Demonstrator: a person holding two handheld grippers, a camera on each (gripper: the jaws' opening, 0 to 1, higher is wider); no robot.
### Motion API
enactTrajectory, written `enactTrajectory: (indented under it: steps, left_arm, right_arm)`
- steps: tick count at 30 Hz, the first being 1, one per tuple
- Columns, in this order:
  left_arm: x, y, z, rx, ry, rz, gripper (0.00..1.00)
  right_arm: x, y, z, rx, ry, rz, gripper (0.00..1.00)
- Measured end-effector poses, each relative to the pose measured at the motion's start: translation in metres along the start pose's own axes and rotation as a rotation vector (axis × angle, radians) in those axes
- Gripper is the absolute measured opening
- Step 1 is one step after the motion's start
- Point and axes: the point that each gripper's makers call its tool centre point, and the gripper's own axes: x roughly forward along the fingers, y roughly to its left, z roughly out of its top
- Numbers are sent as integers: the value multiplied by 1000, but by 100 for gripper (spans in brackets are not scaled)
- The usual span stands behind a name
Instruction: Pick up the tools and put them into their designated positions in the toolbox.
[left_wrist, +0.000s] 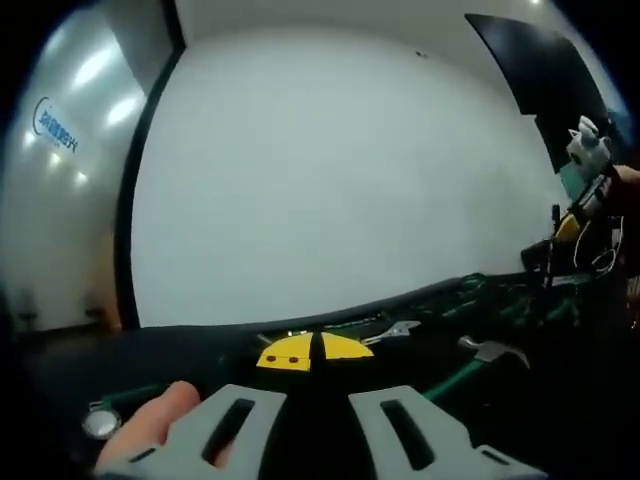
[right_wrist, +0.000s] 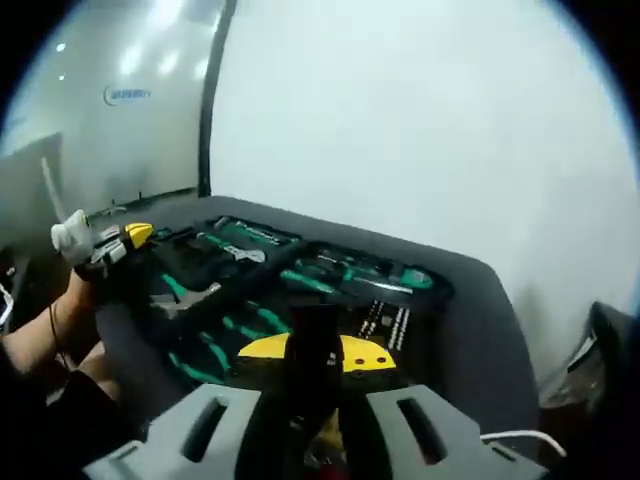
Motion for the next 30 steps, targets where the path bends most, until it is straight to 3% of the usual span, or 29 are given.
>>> enactTrajectory:
  steps: [2, 4, 5, 7, 9, 12, 14, 17, 21, 23, 25, 26, 27, 30]
  left_arm:
    - [1, 0, -1, 4, 3, 0, 3]
    - [0, -2, -1, 12, 6, -3, 3]
    - [0, -4, -1, 15, 8, -3, 3]
    - [-1, -4, -2, 20, 12, -5, 3]
    - [0, -3, -3, 22, 14, -5, 3]
    - [1, -2, -4, 29, 17, -6, 3]
    - [2, -1, -5, 30, 17, -9, 3]
    - [3, 0, -5, 27, 18, -8, 3]
    - [2, 1, -5, 21, 16, -5, 3]
    - [2, 1, -5, 21, 15, -5, 3]
    - [1, 0, -4, 20, 15, -6, 3]
    - [1, -1, -4, 19, 16, -6, 3]
    - [0, -1, -4, 18, 16, -6, 3]
    - [1, -1, -4, 15, 14, -7, 3]
  right_arm:
    - [-4, -5, -9, 29, -4, 10, 15]
    - [-4, -13, -35, 34, 75, 22, 16]
    - [-7, -15, -51, -5, 120, 2, 19]
    - [-14, -7, -57, -54, 103, 37, 39]
    - [-23, -1, -68, -66, 173, 77, 44]
    - [-23, -11, -46, -144, 118, 50, 36]
    - [-16, -14, -34, -146, 124, 33, 33]
    - [4, -15, -31, -269, 145, 40, 28]
    - [27, -6, -52, -210, 219, 90, 29]
    - [38, -4, -57, -224, 222, 115, 31]
    - [51, -17, -51, -219, 228, 136, 28]
    - [54, -19, -51, -159, 238, 133, 22]
    - [56, -13, -48, -109, 248, 193, 15]
    - [55, -5, -45, -84, 265, 240, 14]
